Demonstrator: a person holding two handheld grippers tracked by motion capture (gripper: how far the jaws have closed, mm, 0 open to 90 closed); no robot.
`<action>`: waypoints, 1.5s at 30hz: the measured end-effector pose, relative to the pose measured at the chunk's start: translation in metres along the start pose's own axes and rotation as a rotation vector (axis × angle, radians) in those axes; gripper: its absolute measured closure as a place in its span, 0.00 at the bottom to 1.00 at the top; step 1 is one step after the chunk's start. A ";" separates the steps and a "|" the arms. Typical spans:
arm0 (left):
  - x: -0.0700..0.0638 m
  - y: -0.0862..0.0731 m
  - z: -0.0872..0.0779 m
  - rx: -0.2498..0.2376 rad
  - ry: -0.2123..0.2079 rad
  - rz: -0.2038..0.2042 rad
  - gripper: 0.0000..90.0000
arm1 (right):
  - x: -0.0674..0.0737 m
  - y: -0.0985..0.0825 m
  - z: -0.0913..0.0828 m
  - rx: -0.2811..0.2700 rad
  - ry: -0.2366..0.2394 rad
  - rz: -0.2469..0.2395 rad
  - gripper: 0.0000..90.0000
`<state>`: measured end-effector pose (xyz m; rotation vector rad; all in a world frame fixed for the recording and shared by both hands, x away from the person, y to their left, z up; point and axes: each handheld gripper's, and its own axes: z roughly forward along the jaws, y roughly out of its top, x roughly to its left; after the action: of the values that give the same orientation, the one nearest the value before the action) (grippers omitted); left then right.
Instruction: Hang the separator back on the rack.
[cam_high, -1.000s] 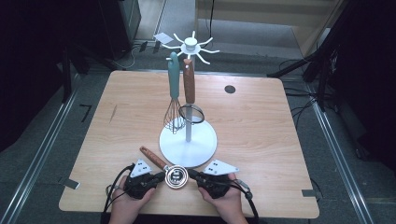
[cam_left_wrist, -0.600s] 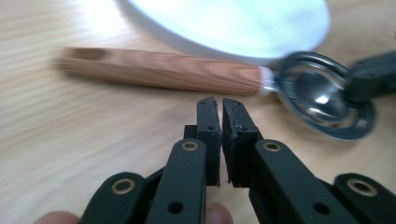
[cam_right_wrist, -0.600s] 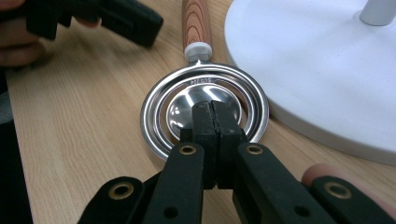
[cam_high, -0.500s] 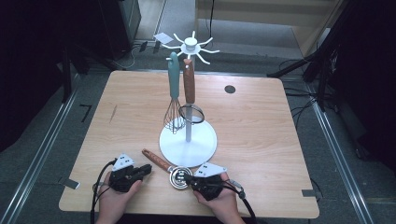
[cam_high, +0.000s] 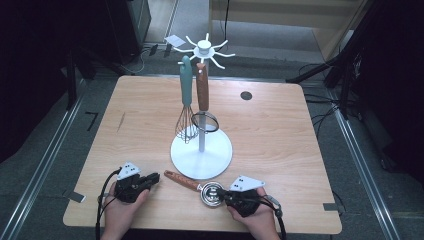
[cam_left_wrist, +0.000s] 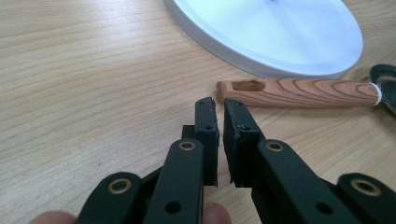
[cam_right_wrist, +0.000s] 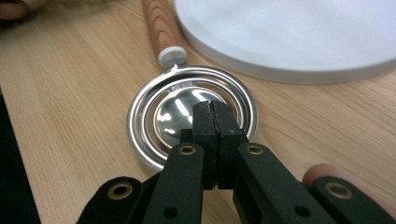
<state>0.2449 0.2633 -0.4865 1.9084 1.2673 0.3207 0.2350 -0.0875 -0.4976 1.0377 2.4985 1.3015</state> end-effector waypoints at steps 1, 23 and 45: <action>0.000 0.000 0.000 -0.001 -0.001 0.000 0.95 | -0.001 0.000 -0.002 0.001 -0.005 0.011 1.00; 0.004 -0.003 -0.005 -0.012 -0.006 -0.020 0.90 | 0.029 0.048 0.049 0.046 0.001 -0.047 0.76; 0.000 -0.003 -0.003 -0.010 -0.028 -0.009 0.88 | 0.017 0.021 0.024 0.093 0.040 -0.097 0.78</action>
<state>0.2411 0.2657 -0.4871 1.8916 1.2533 0.2941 0.2428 -0.0523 -0.4937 0.9042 2.6257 1.2015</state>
